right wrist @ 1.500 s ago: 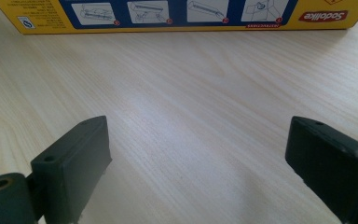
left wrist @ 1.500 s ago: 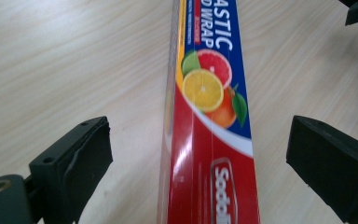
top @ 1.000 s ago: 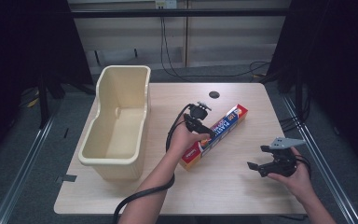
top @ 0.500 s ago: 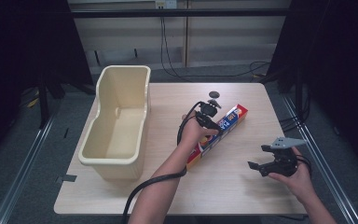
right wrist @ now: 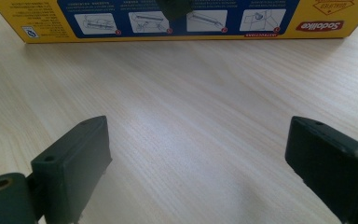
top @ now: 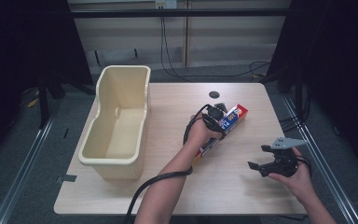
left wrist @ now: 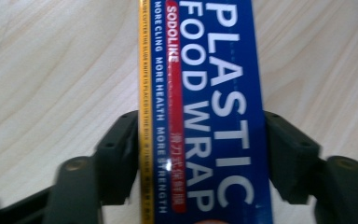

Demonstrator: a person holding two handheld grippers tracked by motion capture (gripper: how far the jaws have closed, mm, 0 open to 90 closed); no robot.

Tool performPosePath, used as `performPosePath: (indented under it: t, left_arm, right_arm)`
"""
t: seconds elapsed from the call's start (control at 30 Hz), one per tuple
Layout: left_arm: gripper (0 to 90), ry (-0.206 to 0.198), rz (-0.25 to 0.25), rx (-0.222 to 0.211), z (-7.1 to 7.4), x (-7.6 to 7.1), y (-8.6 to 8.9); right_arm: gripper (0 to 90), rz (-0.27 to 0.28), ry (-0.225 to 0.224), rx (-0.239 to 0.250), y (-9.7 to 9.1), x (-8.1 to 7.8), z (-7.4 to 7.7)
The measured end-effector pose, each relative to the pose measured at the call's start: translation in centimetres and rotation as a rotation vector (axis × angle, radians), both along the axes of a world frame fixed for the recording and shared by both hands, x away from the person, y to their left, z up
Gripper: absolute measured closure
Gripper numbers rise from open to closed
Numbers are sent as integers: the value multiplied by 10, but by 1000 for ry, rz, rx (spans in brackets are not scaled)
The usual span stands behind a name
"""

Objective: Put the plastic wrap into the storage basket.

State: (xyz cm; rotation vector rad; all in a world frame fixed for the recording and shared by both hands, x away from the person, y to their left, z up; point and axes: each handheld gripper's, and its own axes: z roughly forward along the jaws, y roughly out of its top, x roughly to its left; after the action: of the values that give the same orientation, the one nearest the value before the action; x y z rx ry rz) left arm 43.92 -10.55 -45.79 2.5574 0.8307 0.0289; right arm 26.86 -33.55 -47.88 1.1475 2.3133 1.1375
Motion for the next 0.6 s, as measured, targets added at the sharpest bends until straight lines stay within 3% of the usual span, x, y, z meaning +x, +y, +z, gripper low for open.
performPosePath:
  t: [0.07,0.13,0.27,0.4,0.6]
  left_arm:
    - [395,3,-6,37,4,1,-1]
    - [402,20,-1,47,5,1,-1]
    - [407,62,2,32,15,-3,3]
    - [409,105,7,30,34,-5,10]
    - [409,127,14,20,62,-6,23]
  right_arm:
    - [65,2,-3,0,0,0,0]
    - [65,-1,-1,0,0,0,0]
    - [65,4,0,1,0,-1,0]
    - [65,0,-3,-1,0,0,0]
    - [65,5,-9,-8,2,0,1]
